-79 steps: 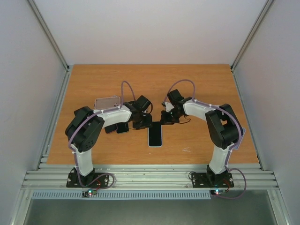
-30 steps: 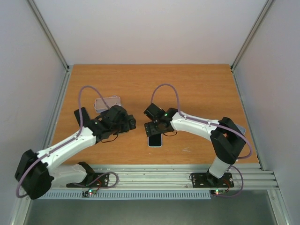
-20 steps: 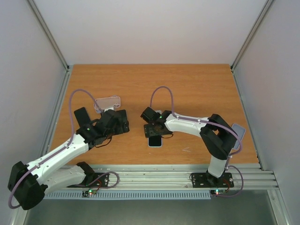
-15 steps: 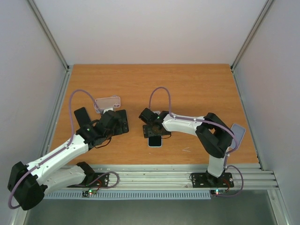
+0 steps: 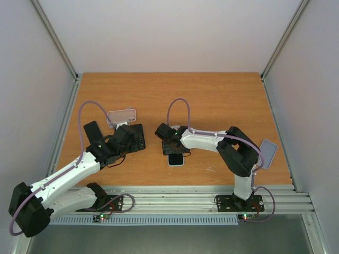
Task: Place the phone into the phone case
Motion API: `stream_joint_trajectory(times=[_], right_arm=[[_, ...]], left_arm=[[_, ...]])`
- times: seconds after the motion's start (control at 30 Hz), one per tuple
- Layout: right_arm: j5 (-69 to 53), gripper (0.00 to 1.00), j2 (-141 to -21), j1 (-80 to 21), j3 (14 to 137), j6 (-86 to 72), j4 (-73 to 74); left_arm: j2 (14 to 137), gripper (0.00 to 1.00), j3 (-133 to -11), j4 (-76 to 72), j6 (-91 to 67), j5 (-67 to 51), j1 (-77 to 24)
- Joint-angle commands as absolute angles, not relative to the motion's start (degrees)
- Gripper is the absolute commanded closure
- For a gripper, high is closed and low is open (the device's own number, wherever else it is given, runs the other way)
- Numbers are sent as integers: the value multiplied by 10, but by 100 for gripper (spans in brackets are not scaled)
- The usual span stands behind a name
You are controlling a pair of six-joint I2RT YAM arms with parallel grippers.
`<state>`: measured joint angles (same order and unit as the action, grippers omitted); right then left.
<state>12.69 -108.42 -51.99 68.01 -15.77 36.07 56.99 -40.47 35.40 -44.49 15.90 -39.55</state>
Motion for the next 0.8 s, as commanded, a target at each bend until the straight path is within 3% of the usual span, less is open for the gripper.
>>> stream_joint_trajectory(times=[0.0,0.37,0.77], right_arm=[[176,23,-1073,-516,654,-148,388],[131,27,-1015,-370,628,-13,339],[78,28,-1075,-193,692,144,313]], left_arm=[[572,1,-402,348,-444,175,-393],[582,1,-409,347,-436,171,-391],[585,1,-411,350,-430,171,-388]])
